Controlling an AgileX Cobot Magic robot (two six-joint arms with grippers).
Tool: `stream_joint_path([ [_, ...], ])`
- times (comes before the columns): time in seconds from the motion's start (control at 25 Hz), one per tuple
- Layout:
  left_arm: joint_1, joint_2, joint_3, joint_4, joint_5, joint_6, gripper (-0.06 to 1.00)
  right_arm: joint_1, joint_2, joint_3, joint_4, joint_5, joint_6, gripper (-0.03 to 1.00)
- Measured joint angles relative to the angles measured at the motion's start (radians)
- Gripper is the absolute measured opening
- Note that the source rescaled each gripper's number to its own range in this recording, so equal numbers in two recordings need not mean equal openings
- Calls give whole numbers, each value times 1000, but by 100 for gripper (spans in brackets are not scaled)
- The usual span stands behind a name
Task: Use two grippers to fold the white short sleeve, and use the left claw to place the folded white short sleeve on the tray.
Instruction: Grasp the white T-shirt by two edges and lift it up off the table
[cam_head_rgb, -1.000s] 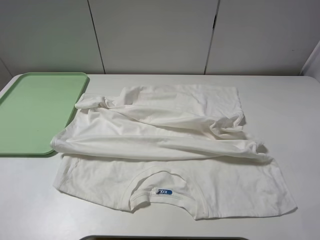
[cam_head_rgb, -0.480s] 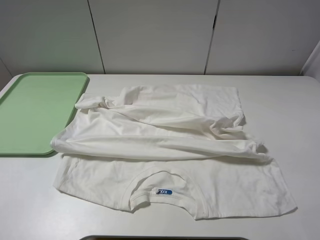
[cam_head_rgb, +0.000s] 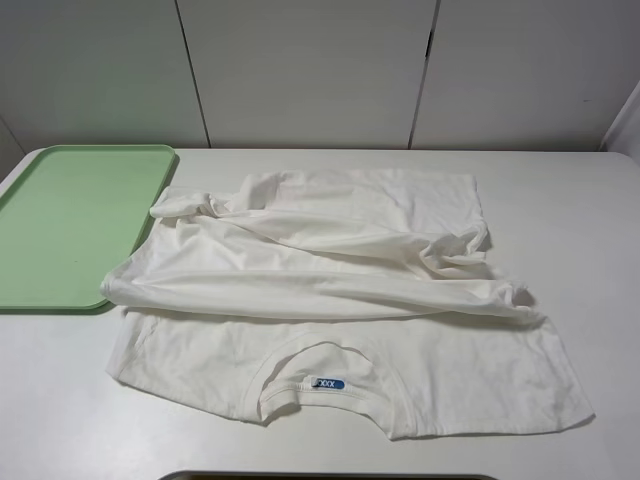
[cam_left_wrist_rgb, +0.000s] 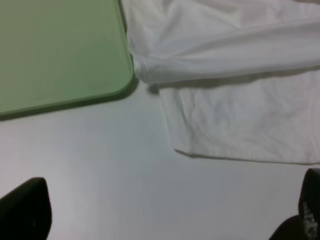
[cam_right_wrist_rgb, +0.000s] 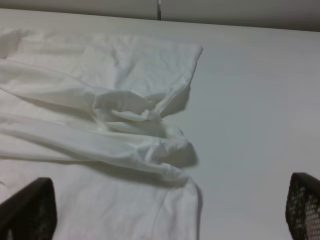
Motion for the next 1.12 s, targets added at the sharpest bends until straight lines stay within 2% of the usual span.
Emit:
stream_joint_path([
  [0.8, -19, 0, 0, 9, 0, 0, 100, 0, 0, 0, -9, 0, 11, 100],
  [1.12, -20, 0, 0, -16, 0, 0, 100, 0, 0, 0, -3, 0, 10, 100],
])
